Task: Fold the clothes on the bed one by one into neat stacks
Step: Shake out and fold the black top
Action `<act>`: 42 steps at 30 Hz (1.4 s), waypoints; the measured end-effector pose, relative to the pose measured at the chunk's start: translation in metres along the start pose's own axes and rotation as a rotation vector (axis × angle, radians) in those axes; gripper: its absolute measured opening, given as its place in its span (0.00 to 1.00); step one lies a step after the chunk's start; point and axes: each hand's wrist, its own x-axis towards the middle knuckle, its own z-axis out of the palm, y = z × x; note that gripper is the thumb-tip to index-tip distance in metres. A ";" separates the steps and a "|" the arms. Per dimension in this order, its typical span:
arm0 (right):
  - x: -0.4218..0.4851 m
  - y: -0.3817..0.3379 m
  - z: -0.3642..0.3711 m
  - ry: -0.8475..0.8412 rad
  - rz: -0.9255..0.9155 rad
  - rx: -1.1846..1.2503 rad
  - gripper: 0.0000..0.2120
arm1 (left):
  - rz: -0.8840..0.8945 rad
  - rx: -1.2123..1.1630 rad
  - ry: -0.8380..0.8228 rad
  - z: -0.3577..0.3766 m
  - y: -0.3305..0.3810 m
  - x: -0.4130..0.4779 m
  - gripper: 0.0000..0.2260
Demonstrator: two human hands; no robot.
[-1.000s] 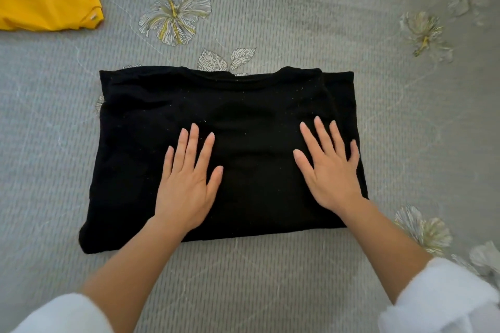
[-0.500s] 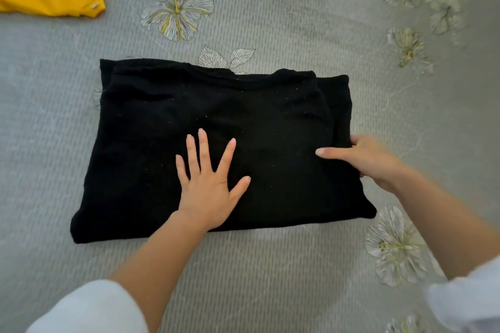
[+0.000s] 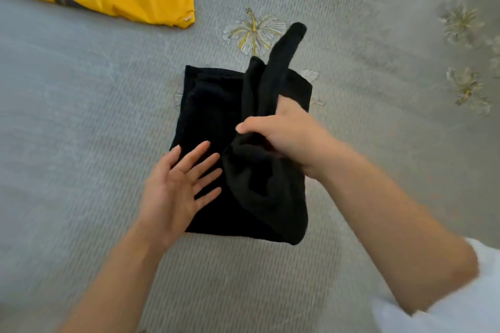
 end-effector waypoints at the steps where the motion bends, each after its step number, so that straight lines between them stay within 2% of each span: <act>1: 0.006 0.002 0.021 -0.035 0.014 -0.021 0.20 | -0.004 -0.062 0.011 -0.008 0.003 -0.005 0.25; 3: 0.016 0.013 0.055 -0.137 0.058 -0.094 0.32 | -0.016 -0.125 0.063 -0.021 0.006 -0.015 0.25; 4: 0.016 0.021 0.065 -0.180 0.082 -0.151 0.35 | -0.028 -0.136 0.106 -0.027 0.008 -0.020 0.25; 5: 0.015 0.028 0.071 -0.218 0.107 -0.192 0.33 | -0.042 -0.137 0.132 -0.031 0.009 -0.023 0.23; 7: 0.010 0.042 0.073 -0.230 0.119 -0.186 0.22 | -0.049 -0.027 0.160 -0.033 0.012 -0.026 0.17; 9: 0.006 0.055 0.065 -0.096 0.058 -0.125 0.11 | -0.029 0.242 0.242 -0.035 0.011 -0.024 0.14; 11: 0.004 0.066 0.049 0.119 -0.011 -0.163 0.09 | 0.024 0.431 0.343 -0.036 0.011 -0.023 0.16; 14: 0.005 0.079 0.022 0.412 -0.028 -0.254 0.08 | 0.101 0.519 0.391 -0.039 0.011 -0.028 0.16; 15: 0.005 0.083 0.015 0.483 -0.010 -0.281 0.09 | 0.129 0.601 0.421 -0.042 0.008 -0.028 0.15; 17: 0.007 0.091 0.004 0.580 0.062 -0.361 0.21 | 0.161 0.831 0.512 -0.045 -0.003 -0.028 0.12; 19: 0.009 0.097 -0.002 0.600 0.177 -0.346 0.29 | 0.188 0.991 0.662 -0.048 -0.013 -0.031 0.12; 20: 0.009 0.098 -0.005 0.578 0.245 -0.268 0.30 | 0.169 1.038 0.743 -0.050 -0.017 -0.034 0.13; 22: 0.009 0.100 -0.007 0.481 0.354 -0.101 0.24 | 0.031 1.038 0.825 -0.053 -0.024 -0.041 0.23; 24: 0.005 0.104 -0.007 0.394 0.376 -0.065 0.18 | -0.147 0.686 0.724 -0.050 -0.028 -0.049 0.27; 26: 0.000 0.108 -0.008 0.369 0.368 -0.081 0.16 | -0.215 0.326 0.532 -0.040 -0.035 -0.055 0.23; 28: -0.010 0.112 -0.009 0.359 0.399 -0.073 0.14 | -0.093 0.245 0.467 -0.028 -0.046 -0.055 0.19; 30: -0.027 0.116 -0.009 0.306 0.500 0.001 0.14 | 0.069 0.319 0.600 -0.020 -0.051 -0.049 0.20; 33: -0.070 0.120 -0.002 -0.021 0.815 0.036 0.17 | 0.274 0.324 0.740 -0.016 -0.044 -0.041 0.21; 35: -0.095 0.126 0.007 -0.206 0.892 -0.094 0.20 | 0.375 0.422 0.781 -0.017 -0.040 -0.037 0.22; 36: -0.104 0.130 0.013 -0.194 0.819 -0.161 0.20 | 0.432 0.533 0.807 -0.018 -0.039 -0.036 0.24; 37: -0.109 0.134 0.017 -0.119 0.665 -0.213 0.18 | 0.506 0.686 0.827 -0.018 -0.040 -0.035 0.26; 40: -0.104 0.135 0.033 0.173 0.001 -0.430 0.08 | 0.696 1.240 0.751 -0.009 -0.055 -0.035 0.27; 41: -0.094 0.134 0.037 0.232 -0.168 -0.574 0.11 | 0.695 1.397 0.676 -0.007 -0.063 -0.034 0.26; 42: -0.083 0.135 0.041 0.270 -0.290 -0.708 0.17 | 0.651 1.517 0.611 -0.007 -0.072 -0.033 0.25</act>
